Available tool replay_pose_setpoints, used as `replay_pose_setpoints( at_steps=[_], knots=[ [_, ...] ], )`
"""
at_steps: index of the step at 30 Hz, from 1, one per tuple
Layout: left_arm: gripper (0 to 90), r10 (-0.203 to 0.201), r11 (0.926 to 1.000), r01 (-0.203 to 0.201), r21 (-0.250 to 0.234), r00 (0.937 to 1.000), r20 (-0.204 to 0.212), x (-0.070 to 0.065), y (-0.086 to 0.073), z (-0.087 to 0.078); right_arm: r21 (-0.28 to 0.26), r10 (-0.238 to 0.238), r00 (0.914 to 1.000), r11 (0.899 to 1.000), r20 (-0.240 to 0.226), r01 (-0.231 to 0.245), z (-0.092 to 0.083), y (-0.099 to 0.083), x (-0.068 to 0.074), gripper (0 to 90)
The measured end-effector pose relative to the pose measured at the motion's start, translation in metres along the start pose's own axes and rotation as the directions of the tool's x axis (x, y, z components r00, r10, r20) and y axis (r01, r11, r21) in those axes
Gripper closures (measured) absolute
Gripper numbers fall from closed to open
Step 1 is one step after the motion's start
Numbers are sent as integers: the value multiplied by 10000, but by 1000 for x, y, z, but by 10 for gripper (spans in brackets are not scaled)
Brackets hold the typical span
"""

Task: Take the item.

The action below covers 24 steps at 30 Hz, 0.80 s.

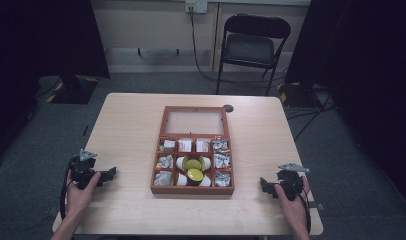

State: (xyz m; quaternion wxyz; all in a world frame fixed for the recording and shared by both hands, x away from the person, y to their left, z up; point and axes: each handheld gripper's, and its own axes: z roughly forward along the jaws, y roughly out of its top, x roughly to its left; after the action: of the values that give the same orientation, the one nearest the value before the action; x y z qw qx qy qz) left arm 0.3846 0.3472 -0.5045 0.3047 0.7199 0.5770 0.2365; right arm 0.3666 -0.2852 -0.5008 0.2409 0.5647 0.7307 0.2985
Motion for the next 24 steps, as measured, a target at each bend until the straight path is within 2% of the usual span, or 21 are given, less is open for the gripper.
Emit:
replay_pose_setpoints(
  at_steps=[12,15,18,21,24],
  knots=[
    [5,20,10000,-20,2,10000,84,1,-1,-2,2,2,10000,10000,2,-2,0,0,0,0],
    [40,-17,10000,17,59,10000,-36,1,0,-4,2,1,10000,10000,1,-1,0,0,0,0],
    [166,49,10000,-50,-75,10000,-64,1,0,-7,1,2,10000,10000,2,-2,0,0,0,0],
    [158,-68,10000,68,-32,9999,-93,1,0,-7,4,0,10000,10000,2,0,0,0,0,0],
    [161,39,10000,-39,5,9999,-108,1,0,-8,2,3,10000,10000,2,-3,0,0,0,0]
  ],
)
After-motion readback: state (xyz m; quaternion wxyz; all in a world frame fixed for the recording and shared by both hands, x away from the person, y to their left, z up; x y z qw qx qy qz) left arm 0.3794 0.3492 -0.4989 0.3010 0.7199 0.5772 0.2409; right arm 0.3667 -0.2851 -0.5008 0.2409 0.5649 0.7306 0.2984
